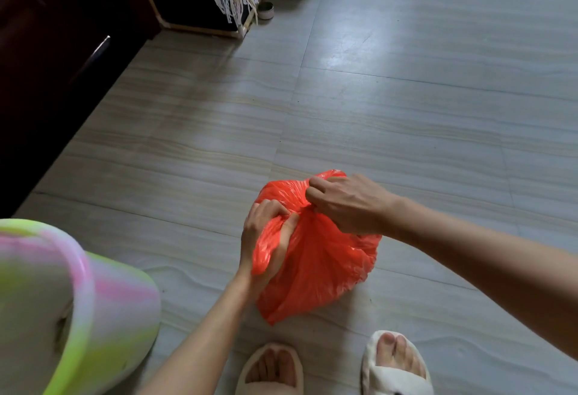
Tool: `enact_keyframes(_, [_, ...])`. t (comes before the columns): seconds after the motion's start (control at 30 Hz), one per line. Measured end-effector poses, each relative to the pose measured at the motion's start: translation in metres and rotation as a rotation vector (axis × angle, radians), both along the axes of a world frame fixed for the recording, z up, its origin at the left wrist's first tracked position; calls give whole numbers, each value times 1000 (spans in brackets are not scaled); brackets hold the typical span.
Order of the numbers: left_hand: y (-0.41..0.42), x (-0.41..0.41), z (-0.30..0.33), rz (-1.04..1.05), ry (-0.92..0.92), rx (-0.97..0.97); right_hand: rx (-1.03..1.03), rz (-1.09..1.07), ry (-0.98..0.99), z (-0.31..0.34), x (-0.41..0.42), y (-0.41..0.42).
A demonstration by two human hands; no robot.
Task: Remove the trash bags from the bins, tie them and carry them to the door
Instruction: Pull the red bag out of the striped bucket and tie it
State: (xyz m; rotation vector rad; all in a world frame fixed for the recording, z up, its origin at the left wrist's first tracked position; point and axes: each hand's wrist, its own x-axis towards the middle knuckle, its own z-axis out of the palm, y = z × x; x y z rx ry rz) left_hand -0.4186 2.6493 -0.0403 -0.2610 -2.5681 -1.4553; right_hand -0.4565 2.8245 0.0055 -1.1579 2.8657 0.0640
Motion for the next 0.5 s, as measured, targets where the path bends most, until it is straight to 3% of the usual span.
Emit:
enact_keyframes(0.13, [7, 6, 5, 92, -281, 50, -31, 9, 55, -10, 5, 8])
enact_keyframes(0.27, [-4, 4, -2, 146, -454, 219, -86, 1, 100, -20, 11, 18])
enact_keyframes(0.5, [-17, 21, -10, 149, -515, 112, -83, 28, 86, -26, 31, 32])
